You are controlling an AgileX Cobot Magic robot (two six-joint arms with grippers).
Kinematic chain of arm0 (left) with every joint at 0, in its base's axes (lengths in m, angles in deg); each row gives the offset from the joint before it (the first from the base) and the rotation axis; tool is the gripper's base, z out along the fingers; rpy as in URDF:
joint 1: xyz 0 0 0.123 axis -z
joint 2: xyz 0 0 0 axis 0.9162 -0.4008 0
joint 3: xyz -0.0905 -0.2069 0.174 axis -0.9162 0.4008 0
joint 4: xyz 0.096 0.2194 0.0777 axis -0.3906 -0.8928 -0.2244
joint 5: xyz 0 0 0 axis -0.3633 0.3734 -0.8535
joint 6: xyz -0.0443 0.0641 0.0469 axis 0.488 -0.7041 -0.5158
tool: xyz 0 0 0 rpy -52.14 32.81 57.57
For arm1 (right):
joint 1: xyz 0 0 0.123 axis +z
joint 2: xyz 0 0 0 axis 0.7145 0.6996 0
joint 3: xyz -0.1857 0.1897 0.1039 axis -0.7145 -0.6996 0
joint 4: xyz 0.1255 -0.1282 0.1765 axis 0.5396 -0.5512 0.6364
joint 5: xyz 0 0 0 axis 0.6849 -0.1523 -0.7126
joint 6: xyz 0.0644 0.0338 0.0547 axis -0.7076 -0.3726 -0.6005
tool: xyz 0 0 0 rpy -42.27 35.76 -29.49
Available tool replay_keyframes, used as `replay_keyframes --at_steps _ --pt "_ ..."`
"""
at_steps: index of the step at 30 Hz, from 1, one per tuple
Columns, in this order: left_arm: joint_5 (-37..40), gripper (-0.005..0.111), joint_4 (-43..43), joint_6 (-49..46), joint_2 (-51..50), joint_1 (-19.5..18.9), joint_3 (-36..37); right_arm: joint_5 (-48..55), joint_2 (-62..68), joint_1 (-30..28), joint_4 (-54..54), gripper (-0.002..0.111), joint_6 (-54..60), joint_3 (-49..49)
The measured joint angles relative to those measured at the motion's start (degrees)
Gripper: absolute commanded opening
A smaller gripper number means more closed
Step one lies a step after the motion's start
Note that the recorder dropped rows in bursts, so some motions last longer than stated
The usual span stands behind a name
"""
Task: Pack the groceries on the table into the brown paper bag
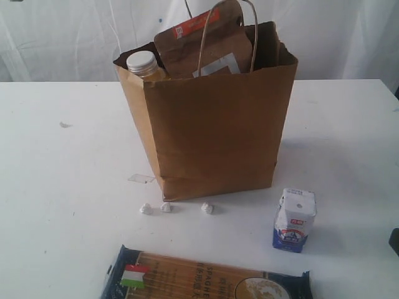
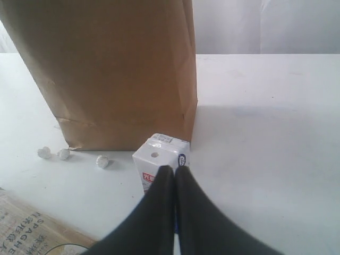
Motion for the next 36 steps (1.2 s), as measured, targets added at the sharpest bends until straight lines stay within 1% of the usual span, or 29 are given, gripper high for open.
replay_keyframes --at_steps 3,6,9,12,15,17,23,28,32,36 --pt "4.9 0.000 12.2 -11.2 -4.1 0.0 -2.4 0.0 0.0 0.0 0.0 0.000 0.0 0.0" --pt "5.7 0.000 15.9 -14.4 -6.8 0.0 -4.0 0.0 0.0 0.0 0.0 0.000 0.0 0.0" --pt "5.7 0.000 16.0 -15.7 -9.7 1.1 -5.7 0.0 0.0 0.0 0.0 0.000 0.0 0.0" --pt "6.3 0.000 16.0 -17.8 -12.2 3.1 -7.3 0.0 0.0 0.0 0.0 0.000 0.0 0.0" --pt "6.8 0.000 16.0 -21.4 -15.9 6.9 -10.7 0.0 0.0 0.0 0.0 0.000 0.0 0.0" --pt "6.8 0.000 15.8 -22.7 -18.2 8.5 -12.8 0.0 0.0 0.0 0.0 0.000 0.0 0.0" --pt "5.9 0.000 14.3 -23.2 -23.3 9.7 -14.6 0.0 0.0 0.0 0.0 0.000 0.0 0.0" --pt "5.7 0.000 14.2 -23.2 -24.1 9.7 -14.6 0.0 0.0 0.0 0.0 0.000 0.0 0.0" --pt "6.6 0.000 14.1 -23.2 -24.1 9.7 -15.9 0.0 0.0 0.0 0.0 0.000 0.0 0.0" --pt "6.2 0.000 12.8 -23.2 -24.1 11.5 -17.5 0.0 0.0 0.0 0.0 0.000 0.0 0.0"
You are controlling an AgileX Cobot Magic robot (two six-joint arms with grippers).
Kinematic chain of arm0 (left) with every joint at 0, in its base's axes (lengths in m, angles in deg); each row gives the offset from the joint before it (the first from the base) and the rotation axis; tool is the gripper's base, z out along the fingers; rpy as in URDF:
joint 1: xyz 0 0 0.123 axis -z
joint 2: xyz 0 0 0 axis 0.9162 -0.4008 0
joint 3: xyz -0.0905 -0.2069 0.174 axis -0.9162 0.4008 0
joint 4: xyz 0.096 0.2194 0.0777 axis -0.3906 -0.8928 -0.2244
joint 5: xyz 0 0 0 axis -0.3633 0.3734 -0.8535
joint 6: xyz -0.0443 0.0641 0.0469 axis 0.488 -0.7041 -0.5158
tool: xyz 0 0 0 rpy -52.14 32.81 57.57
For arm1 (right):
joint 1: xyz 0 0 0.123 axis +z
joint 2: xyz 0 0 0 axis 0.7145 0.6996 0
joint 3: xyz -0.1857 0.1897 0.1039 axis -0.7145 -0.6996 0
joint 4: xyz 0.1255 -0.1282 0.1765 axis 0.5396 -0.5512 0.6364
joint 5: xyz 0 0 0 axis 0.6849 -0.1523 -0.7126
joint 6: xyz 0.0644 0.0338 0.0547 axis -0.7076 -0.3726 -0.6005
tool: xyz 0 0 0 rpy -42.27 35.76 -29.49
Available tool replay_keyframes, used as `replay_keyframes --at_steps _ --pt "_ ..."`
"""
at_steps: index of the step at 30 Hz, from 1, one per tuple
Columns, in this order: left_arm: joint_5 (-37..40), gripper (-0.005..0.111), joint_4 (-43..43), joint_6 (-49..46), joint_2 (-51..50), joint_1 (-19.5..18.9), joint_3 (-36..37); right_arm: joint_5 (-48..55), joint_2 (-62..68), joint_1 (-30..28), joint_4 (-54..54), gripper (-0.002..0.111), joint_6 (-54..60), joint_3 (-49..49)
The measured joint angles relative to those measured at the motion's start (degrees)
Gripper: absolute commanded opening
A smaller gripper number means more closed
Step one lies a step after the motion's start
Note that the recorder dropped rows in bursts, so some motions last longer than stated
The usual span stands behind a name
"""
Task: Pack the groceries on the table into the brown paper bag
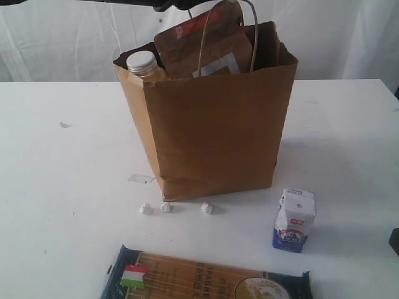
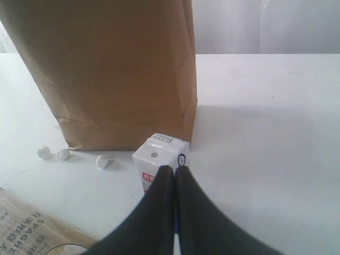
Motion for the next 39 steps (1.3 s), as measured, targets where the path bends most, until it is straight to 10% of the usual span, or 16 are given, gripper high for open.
replay_keyframes --at_steps 16,25,39 --pt "-4.7 0.000 -17.7 11.3 -1.5 3.7 -0.1 0.0 0.0 0.0 0.0 0.000 -0.1 0.0" --pt "-6.1 0.055 -18.2 13.7 -1.5 3.7 -0.1 0.0 0.0 0.0 0.0 0.000 -0.1 0.0" --pt "-3.0 0.042 -18.8 16.0 -0.5 3.7 -0.1 0.0 0.0 0.0 0.0 0.000 -0.1 0.0"
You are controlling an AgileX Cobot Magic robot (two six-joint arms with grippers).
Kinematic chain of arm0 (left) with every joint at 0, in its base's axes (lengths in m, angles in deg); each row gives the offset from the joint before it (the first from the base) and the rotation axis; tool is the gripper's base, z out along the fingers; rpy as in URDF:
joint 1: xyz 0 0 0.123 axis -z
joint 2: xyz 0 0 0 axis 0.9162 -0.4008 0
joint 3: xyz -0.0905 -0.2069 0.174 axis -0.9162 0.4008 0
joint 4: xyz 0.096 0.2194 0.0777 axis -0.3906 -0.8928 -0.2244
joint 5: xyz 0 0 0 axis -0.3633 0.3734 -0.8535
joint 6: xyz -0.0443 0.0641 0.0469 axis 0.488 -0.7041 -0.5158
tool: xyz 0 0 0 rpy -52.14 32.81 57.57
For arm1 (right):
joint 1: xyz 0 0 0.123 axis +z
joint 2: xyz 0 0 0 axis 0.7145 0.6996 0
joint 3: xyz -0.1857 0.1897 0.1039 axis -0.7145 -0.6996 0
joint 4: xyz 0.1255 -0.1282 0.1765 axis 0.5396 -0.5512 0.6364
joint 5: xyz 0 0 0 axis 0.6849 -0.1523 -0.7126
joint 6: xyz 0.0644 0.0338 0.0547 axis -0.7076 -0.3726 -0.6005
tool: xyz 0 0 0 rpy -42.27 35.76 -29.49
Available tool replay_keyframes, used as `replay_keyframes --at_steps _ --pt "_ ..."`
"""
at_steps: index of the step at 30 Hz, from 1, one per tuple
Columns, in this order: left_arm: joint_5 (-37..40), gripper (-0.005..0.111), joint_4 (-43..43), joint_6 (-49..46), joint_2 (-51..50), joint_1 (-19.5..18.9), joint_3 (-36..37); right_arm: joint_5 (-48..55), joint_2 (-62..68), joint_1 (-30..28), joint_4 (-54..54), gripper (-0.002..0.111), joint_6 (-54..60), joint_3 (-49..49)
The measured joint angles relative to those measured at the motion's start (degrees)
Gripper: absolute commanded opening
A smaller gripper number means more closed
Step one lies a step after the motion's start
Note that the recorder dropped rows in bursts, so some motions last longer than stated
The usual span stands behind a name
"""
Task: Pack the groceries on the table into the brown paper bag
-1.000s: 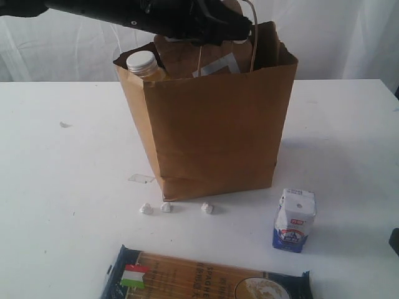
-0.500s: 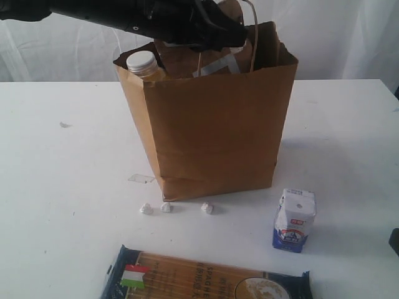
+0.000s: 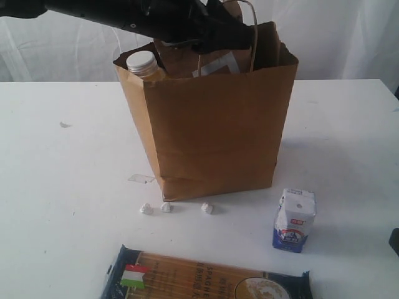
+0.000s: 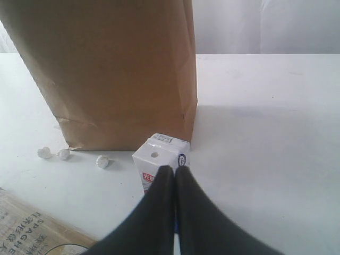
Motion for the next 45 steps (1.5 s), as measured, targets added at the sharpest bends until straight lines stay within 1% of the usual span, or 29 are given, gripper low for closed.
replay_keyframes --at_steps 4,7,9,12,15,17,20,26,31,36,39,42,45 --pt "3.4 0.032 -1.5 0.1 2.6 0.0 0.0 0.0 0.0 0.0 0.0 0.000 0.0 0.0" --pt "5.0 0.031 -3.3 0.7 4.9 0.0 0.0 0.0 0.0 0.0 0.0 0.000 0.0 0.0" --pt "5.5 0.031 -5.8 3.2 6.5 0.0 0.0 0.0 0.0 0.0 0.0 0.000 0.0 0.0" --pt "6.3 0.031 -14.6 10.9 8.7 0.0 0.0 0.0 0.0 0.0 0.0 0.000 0.0 0.0" --pt "7.9 0.031 -27.2 21.6 10.7 0.0 0.0 0.0 0.0 0.0 0.0 0.000 0.0 0.0" --pt "9.8 0.031 -33.9 27.9 12.0 0.0 0.0 0.0 0.0 0.0 0.0 0.000 0.0 0.0" --pt "12.5 0.031 -39.4 33.3 14.4 0.0 0.0 0.0 0.0 0.0 0.0 0.000 0.0 0.0" --pt "17.4 0.031 -46.5 40.3 20.6 0.0 0.0 0.0 0.0 0.0 0.0 0.000 0.0 0.0" --pt "22.0 0.031 -52.5 43.3 25.7 0.0 0.8 0.0 0.0 0.0 0.0 0.000 0.0 0.0" --pt "24.1 0.031 -54.2 44.9 31.1 0.0 6.4 0.0 0.0 0.0 0.0 0.000 0.0 0.0" --pt "23.8 0.031 -54.3 47.0 34.8 0.0 12.6 0.0 0.0 0.0 0.0 0.000 0.0 0.0" --pt "21.6 0.031 -54.3 49.2 38.2 0.0 19.9 0.0 0.0 0.0 0.0 0.000 0.0 0.0" --pt "16.3 0.031 -54.3 52.1 40.5 0.0 27.2 0.0 0.0 0.0 0.0 0.000 0.0 0.0"
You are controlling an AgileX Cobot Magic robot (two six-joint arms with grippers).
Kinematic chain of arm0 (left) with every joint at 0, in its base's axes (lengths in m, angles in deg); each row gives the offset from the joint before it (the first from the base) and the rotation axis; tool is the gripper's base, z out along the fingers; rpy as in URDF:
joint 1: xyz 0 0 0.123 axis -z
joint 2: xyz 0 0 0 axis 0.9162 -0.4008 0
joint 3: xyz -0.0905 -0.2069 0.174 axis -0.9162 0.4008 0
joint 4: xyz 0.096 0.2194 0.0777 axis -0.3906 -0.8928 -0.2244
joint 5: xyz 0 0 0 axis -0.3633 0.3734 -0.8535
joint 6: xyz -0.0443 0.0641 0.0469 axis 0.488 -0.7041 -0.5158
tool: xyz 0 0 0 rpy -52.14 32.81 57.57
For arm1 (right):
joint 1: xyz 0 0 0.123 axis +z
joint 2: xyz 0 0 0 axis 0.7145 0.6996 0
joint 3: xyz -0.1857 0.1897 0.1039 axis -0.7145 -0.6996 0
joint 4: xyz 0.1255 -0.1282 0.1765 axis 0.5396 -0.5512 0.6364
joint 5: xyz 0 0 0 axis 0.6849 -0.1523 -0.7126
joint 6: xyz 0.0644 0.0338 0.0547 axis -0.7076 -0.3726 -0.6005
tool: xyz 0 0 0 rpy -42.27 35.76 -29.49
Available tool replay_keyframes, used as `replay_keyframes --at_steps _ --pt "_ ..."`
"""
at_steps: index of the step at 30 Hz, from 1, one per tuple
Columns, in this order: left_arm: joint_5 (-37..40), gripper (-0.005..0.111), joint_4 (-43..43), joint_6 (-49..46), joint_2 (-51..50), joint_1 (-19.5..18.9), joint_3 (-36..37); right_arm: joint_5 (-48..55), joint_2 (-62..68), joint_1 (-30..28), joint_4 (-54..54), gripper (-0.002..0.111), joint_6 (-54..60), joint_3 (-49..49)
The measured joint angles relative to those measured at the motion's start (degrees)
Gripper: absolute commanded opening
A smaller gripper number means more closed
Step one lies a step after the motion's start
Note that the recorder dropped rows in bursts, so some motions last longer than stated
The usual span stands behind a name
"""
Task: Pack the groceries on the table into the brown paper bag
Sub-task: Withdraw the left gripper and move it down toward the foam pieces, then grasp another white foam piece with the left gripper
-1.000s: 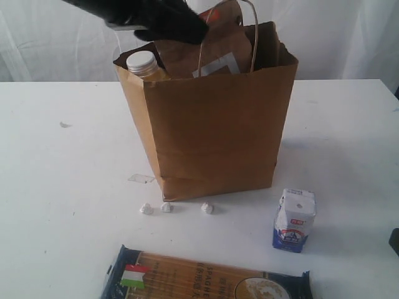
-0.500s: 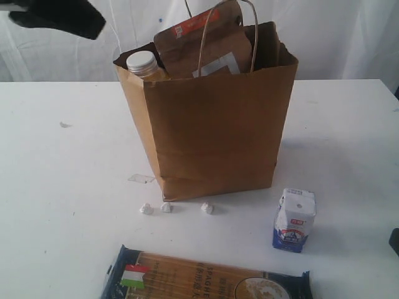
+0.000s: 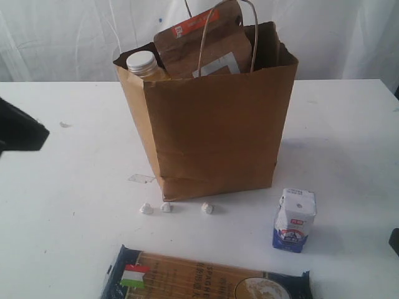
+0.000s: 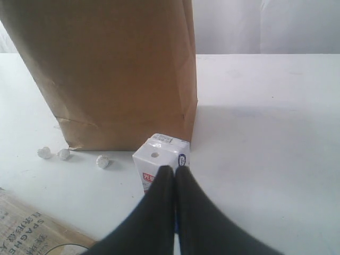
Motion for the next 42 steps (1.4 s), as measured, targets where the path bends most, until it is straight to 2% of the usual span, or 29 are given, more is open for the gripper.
replay_keyframes --at_steps 4,9,11,16,23,26,30,39,42 --pt "-10.2 0.031 0.0 3.8 0.7 0.0 9.5 0.0 0.0 0.0 0.0 0.000 0.0 0.0" --pt "-28.4 0.031 0.2 8.9 -2.5 0.0 21.1 0.0 0.0 0.0 0.0 0.000 0.0 0.0" --pt "-35.0 0.038 0.2 9.6 -4.9 0.0 24.5 0.0 0.0 0.0 0.0 0.000 0.0 0.0" --pt "-44.9 0.057 0.2 10.3 -12.5 0.0 28.2 0.0 0.0 0.0 0.0 0.000 0.0 0.0" --pt "-54.7 0.059 0.4 11.9 -22.5 0.0 28.5 0.0 0.0 0.0 0.0 0.000 0.0 0.0" --pt "-57.1 0.059 0.4 12.6 -25.9 0.0 28.4 0.0 0.0 0.0 0.0 0.000 0.0 0.0" --pt "-56.2 0.059 0.4 13.4 -30.4 0.0 25.2 0.0 0.0 0.0 0.0 0.000 0.0 0.0" --pt "-43.5 0.059 0.4 11.0 -40.9 0.0 13.5 0.0 0.0 0.0 0.0 0.000 0.0 0.0" --pt "-41.4 0.059 0.4 10.3 -42.7 0.0 11.3 0.0 0.0 0.0 0.0 0.000 0.0 0.0"
